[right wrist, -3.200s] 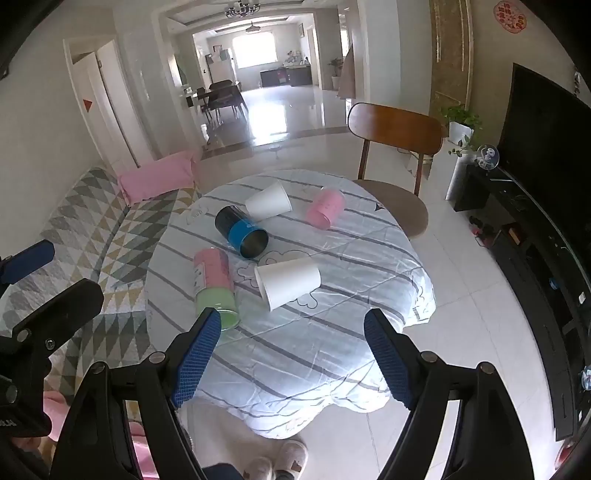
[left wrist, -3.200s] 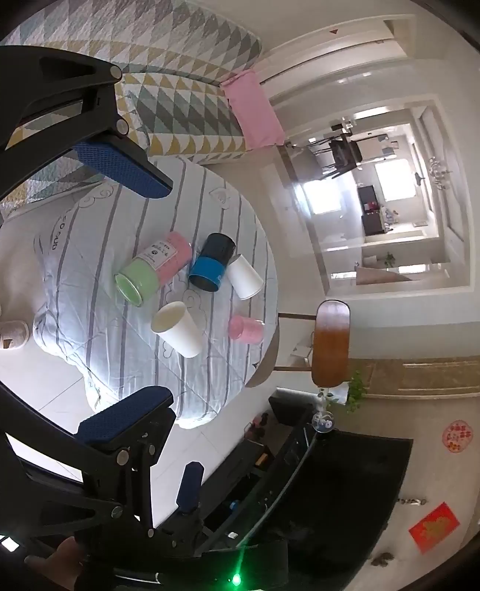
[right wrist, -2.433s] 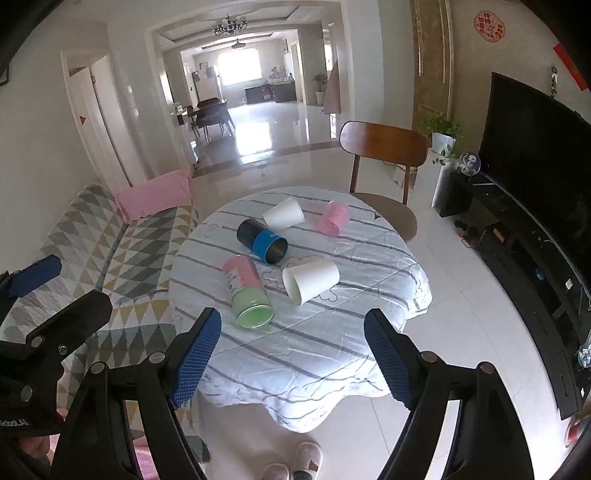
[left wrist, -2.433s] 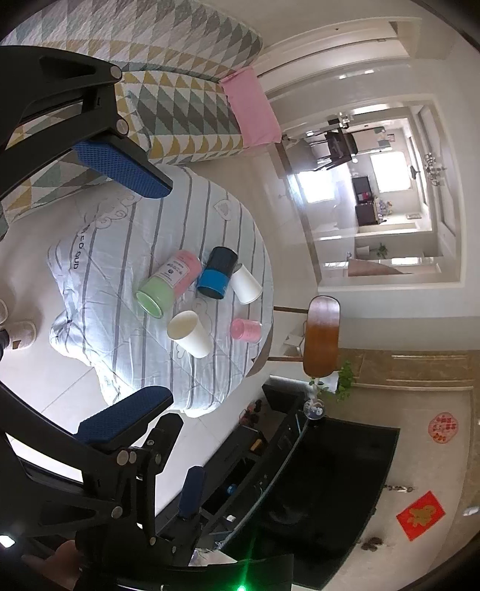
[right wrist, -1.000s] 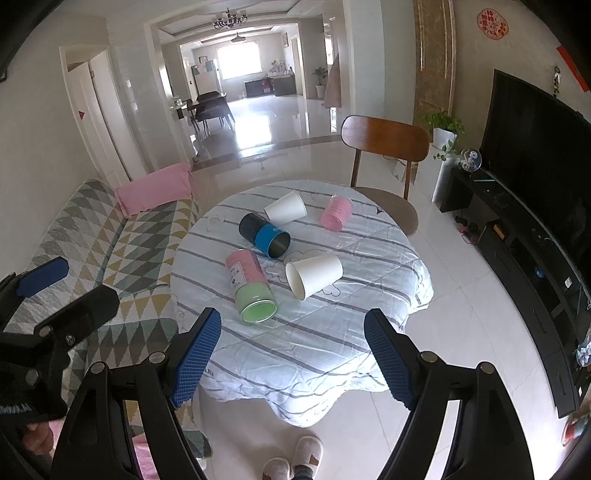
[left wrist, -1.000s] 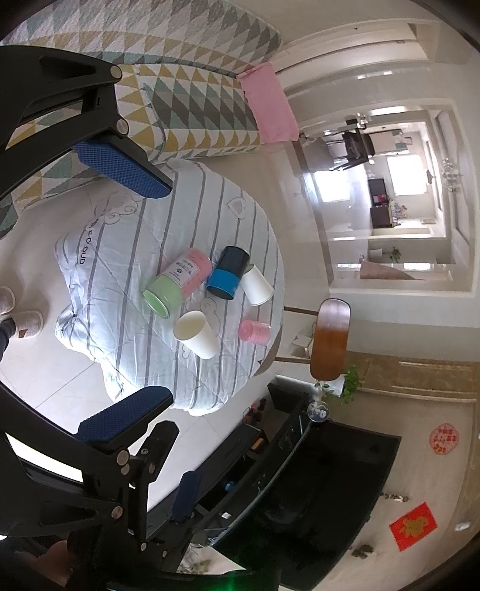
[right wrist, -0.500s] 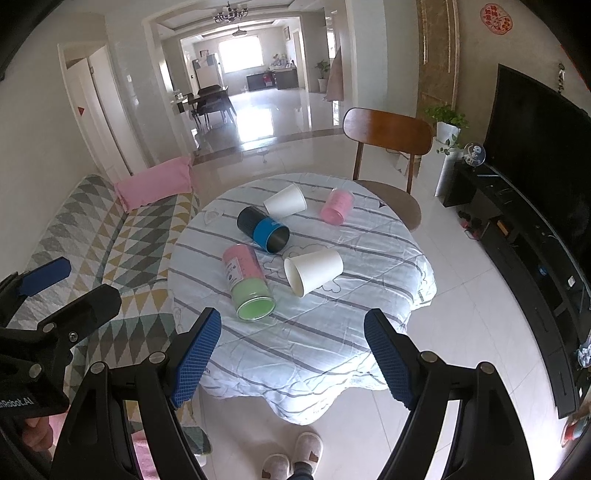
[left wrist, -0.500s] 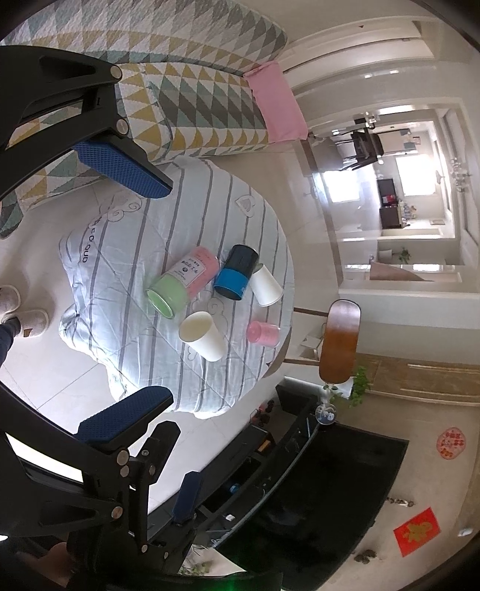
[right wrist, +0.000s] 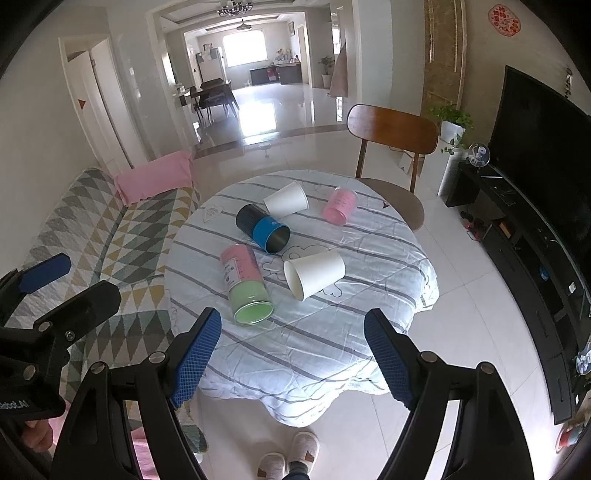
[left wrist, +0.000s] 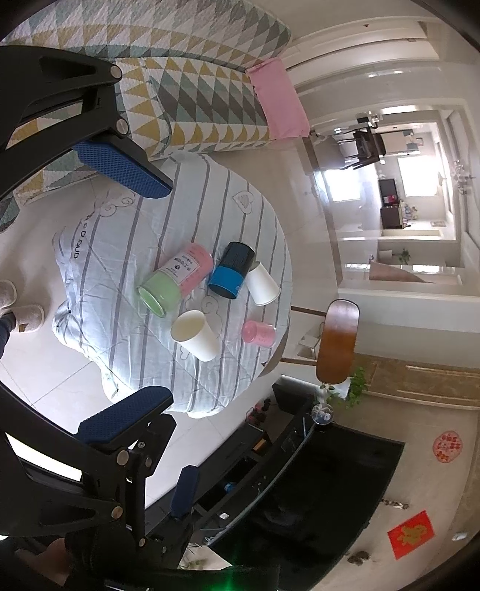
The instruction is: Flip cup upright
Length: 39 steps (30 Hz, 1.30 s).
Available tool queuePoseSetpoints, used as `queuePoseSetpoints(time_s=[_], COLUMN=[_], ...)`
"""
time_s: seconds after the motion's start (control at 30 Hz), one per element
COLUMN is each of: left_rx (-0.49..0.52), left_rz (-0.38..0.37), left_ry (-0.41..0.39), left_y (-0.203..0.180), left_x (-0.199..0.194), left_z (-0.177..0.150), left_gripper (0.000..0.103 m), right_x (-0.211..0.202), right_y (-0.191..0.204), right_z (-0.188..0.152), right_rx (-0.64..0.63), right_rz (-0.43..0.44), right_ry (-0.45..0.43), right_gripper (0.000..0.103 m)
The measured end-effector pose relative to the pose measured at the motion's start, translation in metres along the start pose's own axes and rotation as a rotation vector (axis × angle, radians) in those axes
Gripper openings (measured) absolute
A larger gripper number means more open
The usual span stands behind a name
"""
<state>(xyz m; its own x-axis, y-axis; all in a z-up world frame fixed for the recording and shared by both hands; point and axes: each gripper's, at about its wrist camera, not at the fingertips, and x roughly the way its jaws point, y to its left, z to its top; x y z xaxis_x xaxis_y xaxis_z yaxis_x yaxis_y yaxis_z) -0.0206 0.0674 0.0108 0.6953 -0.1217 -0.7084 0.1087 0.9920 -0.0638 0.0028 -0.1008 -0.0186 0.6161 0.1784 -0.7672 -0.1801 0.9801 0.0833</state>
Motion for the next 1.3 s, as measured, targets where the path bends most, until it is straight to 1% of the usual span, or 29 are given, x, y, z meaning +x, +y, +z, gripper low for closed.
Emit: queuePoseSetpoints(time_s=[0.1, 0.3, 0.47, 0.5, 0.63, 0.77, 0.87, 0.97, 1.0, 1.03, 1.1, 1.13, 1.17, 1.23, 1.3], left_rx=[-0.008, -0.046, -0.090, -0.094, -0.149, -0.261, -0.395, -0.531, -0.596, -0.647, -0.734, -0.758, -0.792, -0.816, -0.837], left_rz=[-0.007, -0.004, 0.043, 0.050, 0.115, 0.213, 0.303, 0.419, 0.448, 0.464, 0.492, 0.500, 0.512, 0.532, 0.558], left_ry=[0.003, 0.023, 0.059, 0.065, 0.092, 0.110, 0.122, 0.147, 0.147, 0.150, 0.177, 0.183, 0.184, 0.180, 0.171], left_y=[0.001, 0.006, 0.010, 0.010, 0.007, -0.001, -0.018, -0.044, -0.054, -0.061, -0.075, -0.079, -0.086, -0.094, -0.100], left_x=[0.002, 0.019, 0.038, 0.041, 0.062, 0.093, 0.118, 0.132, 0.134, 0.136, 0.142, 0.143, 0.145, 0.147, 0.150], left_z=[0.001, -0.001, -0.003, -0.003, -0.001, -0.003, -0.009, -0.018, -0.023, -0.027, -0.035, -0.037, -0.039, -0.040, -0.040], left_gripper=[0.103, 0.103, 0.103, 0.103, 0.103, 0.103, 0.103, 0.103, 0.103, 0.103, 0.103, 0.103, 0.103, 0.103, 0.103], right_x=[0.005, 0.020, 0.044, 0.051, 0.082, 0.122, 0.158, 0.185, 0.190, 0.196, 0.203, 0.207, 0.210, 0.217, 0.226], right_y=[0.001, 0.001, -0.001, -0.002, -0.004, -0.009, -0.016, -0.019, -0.020, -0.020, -0.018, -0.017, -0.016, -0.014, -0.014], right_z=[0.002, 0.005, 0.016, 0.020, 0.036, 0.055, 0.067, 0.069, 0.068, 0.067, 0.064, 0.061, 0.060, 0.055, 0.052], right_rx=[-0.016, -0.068, -0.143, -0.167, -0.285, -0.469, -0.634, -0.859, -0.918, -1.003, -1.119, -1.189, -1.228, -1.339, -1.425], right_rz=[0.000, 0.007, 0.044, 0.056, 0.127, 0.210, 0.303, 0.419, 0.452, 0.493, 0.527, 0.549, 0.561, 0.586, 0.610], right_ry=[0.012, 0.055, 0.100, 0.110, 0.162, 0.206, 0.253, 0.321, 0.331, 0.345, 0.337, 0.332, 0.336, 0.334, 0.358], right_gripper=[0.081, 0.081, 0.081, 0.081, 0.081, 0.081, 0.081, 0.081, 0.081, 0.081, 0.081, 0.081, 0.081, 0.081, 0.081])
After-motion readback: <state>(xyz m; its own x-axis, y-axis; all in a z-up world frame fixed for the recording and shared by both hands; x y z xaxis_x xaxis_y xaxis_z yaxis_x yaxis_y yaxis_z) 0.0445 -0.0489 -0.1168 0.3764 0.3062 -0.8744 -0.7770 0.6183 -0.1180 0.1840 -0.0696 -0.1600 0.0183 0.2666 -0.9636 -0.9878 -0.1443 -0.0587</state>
